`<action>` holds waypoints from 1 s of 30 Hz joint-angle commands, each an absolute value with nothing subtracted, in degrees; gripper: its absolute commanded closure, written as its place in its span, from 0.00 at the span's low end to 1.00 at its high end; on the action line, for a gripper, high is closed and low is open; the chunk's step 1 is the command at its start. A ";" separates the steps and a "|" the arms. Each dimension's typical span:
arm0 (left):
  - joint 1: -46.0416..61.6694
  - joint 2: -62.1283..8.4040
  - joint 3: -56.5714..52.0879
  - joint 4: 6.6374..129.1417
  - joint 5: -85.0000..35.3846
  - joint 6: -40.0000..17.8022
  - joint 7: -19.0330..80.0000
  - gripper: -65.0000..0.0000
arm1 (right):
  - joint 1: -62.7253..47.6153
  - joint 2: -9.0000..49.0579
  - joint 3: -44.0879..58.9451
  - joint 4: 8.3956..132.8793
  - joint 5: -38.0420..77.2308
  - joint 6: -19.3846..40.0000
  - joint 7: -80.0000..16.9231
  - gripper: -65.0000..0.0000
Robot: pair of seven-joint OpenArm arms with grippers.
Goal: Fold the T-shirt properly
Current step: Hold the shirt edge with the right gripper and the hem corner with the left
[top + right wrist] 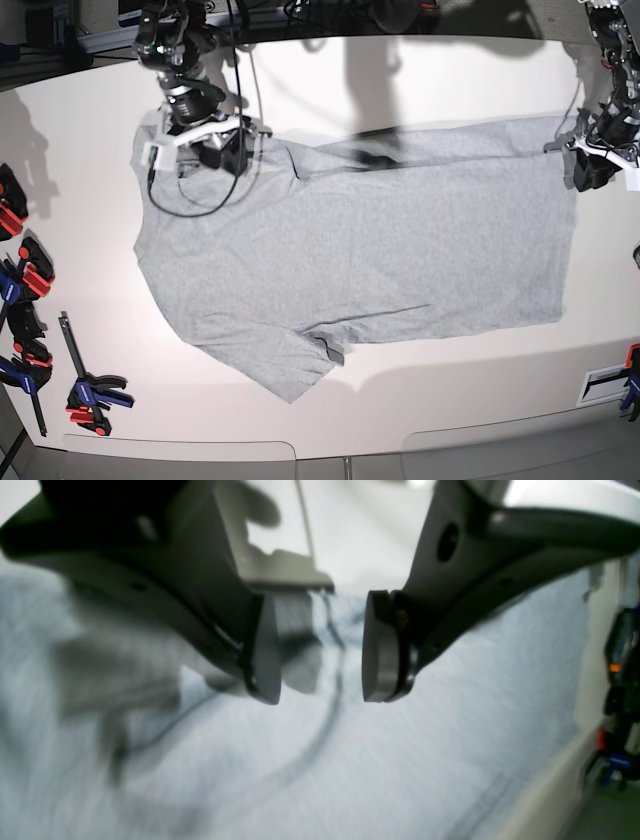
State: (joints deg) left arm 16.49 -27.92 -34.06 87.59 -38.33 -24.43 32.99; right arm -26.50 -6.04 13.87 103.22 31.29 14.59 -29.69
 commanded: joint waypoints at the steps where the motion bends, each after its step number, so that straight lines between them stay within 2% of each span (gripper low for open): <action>1: 16.19 -29.06 -34.44 88.49 -39.05 -24.62 31.62 0.73 | -26.48 -6.20 13.85 102.45 33.41 15.16 -28.77 0.60; 7: 16.19 -29.06 -34.44 88.49 -39.05 -24.64 31.62 0.73 | -26.68 -7.84 13.85 100.05 43.79 22.61 -30.81 0.60; 18: 16.19 -29.08 -34.44 88.49 -39.05 -24.64 31.59 0.73 | -24.32 -9.00 13.87 99.39 45.19 22.39 -31.11 0.60; 30: 16.19 -29.06 -34.44 88.49 -39.05 -24.64 31.64 0.73 | -21.56 -9.00 13.85 91.48 46.76 22.31 -30.92 0.60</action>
